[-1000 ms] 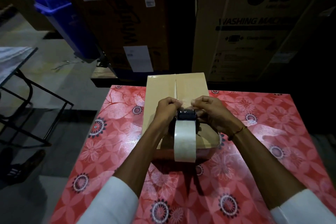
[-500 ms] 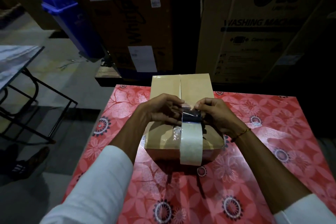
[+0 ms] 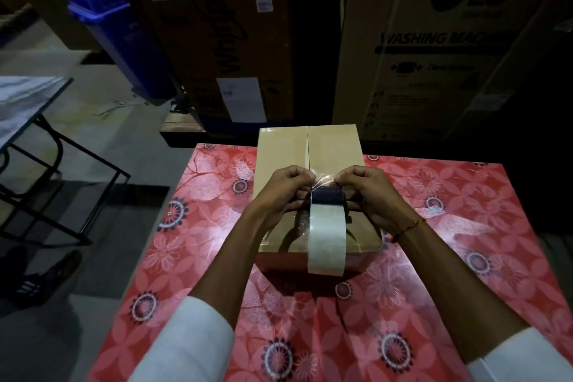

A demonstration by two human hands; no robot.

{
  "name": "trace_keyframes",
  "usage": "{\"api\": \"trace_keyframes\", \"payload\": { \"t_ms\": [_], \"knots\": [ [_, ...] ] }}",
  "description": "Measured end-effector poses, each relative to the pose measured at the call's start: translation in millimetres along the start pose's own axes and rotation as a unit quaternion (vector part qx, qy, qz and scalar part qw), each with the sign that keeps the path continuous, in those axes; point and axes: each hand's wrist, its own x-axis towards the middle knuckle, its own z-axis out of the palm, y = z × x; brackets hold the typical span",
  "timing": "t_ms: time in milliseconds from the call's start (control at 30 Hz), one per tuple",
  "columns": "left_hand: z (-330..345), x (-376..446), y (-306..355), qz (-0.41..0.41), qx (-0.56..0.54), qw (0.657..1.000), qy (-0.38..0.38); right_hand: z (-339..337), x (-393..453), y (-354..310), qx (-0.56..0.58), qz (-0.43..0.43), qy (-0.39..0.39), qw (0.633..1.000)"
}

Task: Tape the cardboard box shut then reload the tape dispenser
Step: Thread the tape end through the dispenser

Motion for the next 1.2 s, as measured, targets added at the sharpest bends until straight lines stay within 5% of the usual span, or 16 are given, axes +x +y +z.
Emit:
{"api": "trace_keyframes", "payload": {
  "t_ms": [500, 1200],
  "knots": [
    [15.5, 4.1, -3.4, 0.011, 0.011, 0.994, 0.109, -13.1, 1.7, -2.0, 0.095, 0.063, -0.077, 0.991],
    [2.4, 6.3, 4.9, -0.015, -0.024, 0.999, 0.022, 2.6, -4.9, 8.1, 0.013, -0.064, 0.021, 0.998]
  ]
}}
